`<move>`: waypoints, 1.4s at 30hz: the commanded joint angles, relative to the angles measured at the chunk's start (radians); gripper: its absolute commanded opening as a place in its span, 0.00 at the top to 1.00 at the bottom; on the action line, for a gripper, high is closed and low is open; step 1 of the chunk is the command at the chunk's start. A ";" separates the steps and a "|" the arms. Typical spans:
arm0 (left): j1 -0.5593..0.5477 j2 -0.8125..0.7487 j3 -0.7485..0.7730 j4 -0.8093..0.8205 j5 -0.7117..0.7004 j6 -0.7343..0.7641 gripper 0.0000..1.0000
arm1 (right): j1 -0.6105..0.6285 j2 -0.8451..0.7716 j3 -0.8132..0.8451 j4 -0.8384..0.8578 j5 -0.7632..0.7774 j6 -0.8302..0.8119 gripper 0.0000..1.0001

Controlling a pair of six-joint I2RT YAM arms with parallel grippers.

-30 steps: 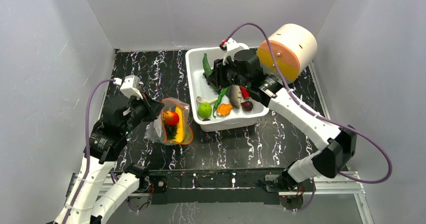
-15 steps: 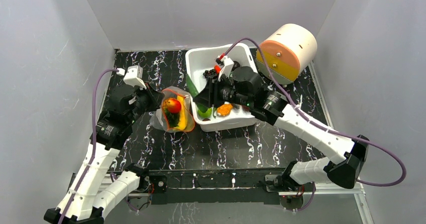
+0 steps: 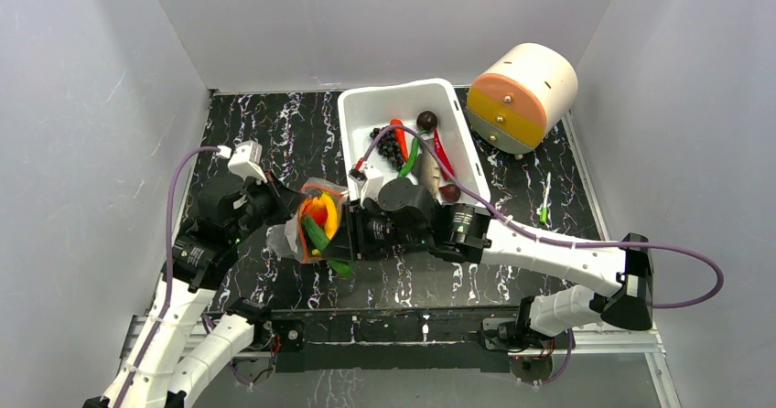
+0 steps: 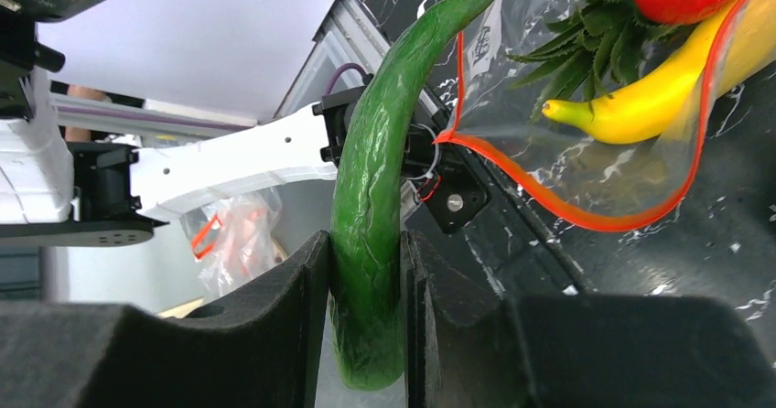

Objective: Place the food in the zip-top bag and seal the zipper
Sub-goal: Place the fake vegetable in the zipper food storage bag.

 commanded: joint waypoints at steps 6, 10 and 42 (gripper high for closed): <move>0.001 -0.039 -0.003 -0.033 0.035 -0.019 1.00 | 0.022 0.011 -0.023 0.099 0.125 0.199 0.81; 0.001 -0.045 -0.004 -0.034 0.040 -0.024 1.00 | 0.022 0.041 -0.008 0.105 0.167 0.226 0.81; 0.001 -0.073 -0.008 -0.031 0.126 -0.098 1.00 | 0.022 0.254 0.063 0.224 0.434 0.222 0.76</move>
